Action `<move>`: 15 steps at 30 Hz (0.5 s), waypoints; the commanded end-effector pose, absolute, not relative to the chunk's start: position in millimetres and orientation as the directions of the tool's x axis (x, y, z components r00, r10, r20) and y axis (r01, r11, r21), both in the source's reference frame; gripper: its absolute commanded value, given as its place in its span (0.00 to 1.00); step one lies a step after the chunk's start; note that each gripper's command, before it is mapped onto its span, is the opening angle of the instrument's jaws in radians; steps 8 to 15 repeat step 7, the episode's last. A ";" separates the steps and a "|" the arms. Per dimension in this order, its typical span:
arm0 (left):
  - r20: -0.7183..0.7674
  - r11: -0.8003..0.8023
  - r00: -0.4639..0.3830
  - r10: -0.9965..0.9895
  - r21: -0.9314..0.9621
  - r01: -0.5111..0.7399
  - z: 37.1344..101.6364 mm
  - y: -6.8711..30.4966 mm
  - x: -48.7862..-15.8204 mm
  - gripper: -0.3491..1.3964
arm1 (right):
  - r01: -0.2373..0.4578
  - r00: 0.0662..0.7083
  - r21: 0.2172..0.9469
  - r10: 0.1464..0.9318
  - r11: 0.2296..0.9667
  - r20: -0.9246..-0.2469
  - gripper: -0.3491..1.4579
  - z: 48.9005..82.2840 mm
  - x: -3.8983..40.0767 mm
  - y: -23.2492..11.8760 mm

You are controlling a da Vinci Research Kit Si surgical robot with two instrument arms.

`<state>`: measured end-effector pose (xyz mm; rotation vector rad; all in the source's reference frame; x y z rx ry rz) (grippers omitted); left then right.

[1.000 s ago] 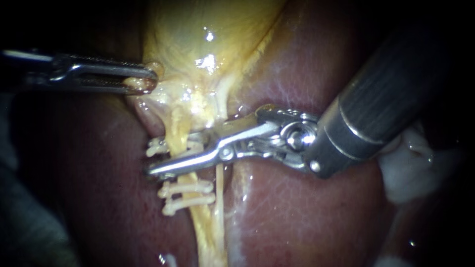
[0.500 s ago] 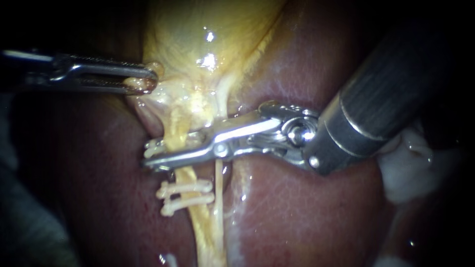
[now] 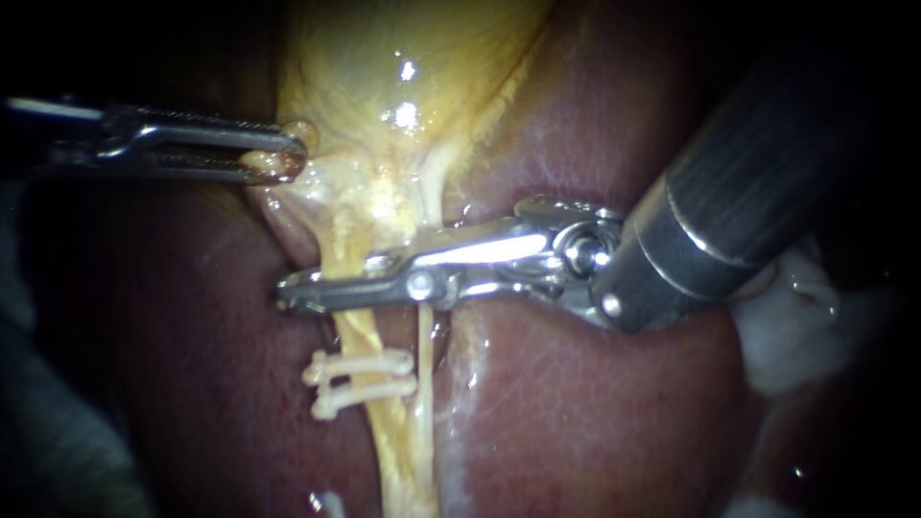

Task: Clipping third clip left tube

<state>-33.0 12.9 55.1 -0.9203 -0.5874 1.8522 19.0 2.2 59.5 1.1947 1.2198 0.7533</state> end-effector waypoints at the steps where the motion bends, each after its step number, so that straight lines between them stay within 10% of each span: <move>1: -0.342 -0.432 -0.264 0.902 -0.723 -0.540 55.1 12.9 -33.0 0.00 | 0.155 0.239 0.953 0.926 0.262 -0.293 0.00 59.6 19.0 2.1; 15: -0.342 -0.432 -0.264 0.902 -0.723 -0.540 55.1 13.0 -33.0 0.00 | 0.155 0.240 0.952 0.925 0.264 -0.296 0.00 59.8 19.1 1.9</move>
